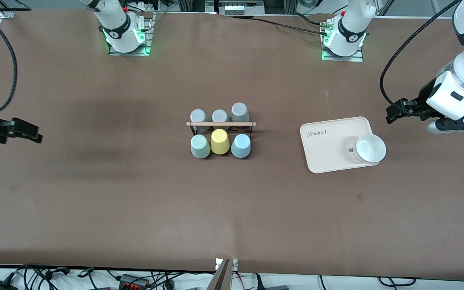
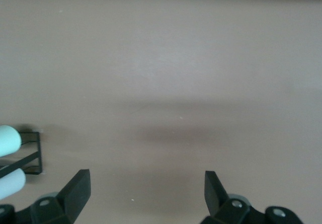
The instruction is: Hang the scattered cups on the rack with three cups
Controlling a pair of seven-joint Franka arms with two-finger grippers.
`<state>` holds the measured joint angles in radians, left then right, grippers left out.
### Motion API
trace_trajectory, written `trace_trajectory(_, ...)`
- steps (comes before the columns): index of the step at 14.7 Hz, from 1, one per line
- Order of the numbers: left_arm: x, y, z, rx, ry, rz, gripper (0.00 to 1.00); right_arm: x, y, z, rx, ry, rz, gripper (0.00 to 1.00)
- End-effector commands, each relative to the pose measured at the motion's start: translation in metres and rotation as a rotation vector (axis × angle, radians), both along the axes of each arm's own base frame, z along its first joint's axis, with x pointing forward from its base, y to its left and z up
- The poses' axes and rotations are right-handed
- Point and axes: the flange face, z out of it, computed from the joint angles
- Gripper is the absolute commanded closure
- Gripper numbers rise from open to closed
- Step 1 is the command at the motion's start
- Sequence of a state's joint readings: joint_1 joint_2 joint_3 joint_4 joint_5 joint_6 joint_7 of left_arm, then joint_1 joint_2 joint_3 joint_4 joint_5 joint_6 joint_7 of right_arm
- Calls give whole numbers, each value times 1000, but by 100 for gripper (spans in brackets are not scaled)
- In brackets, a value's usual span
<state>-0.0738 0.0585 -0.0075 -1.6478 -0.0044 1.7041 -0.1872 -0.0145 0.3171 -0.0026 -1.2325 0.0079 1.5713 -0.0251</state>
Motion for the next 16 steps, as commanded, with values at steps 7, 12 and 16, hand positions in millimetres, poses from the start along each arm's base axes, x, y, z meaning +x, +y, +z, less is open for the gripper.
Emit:
trace_trajectory(7,-6,3,5,-19,-3,-21,0,-56,4,-22,-30,-24,39,0)
trace_trajectory(12,-6,3,4,-17,-1,-21,0,-72,5,-12,-29,16,49,0)
trace_trajectory(16,-6,3,5,-17,-4,-21,0,-73,2,-10,-21,18,28,0)
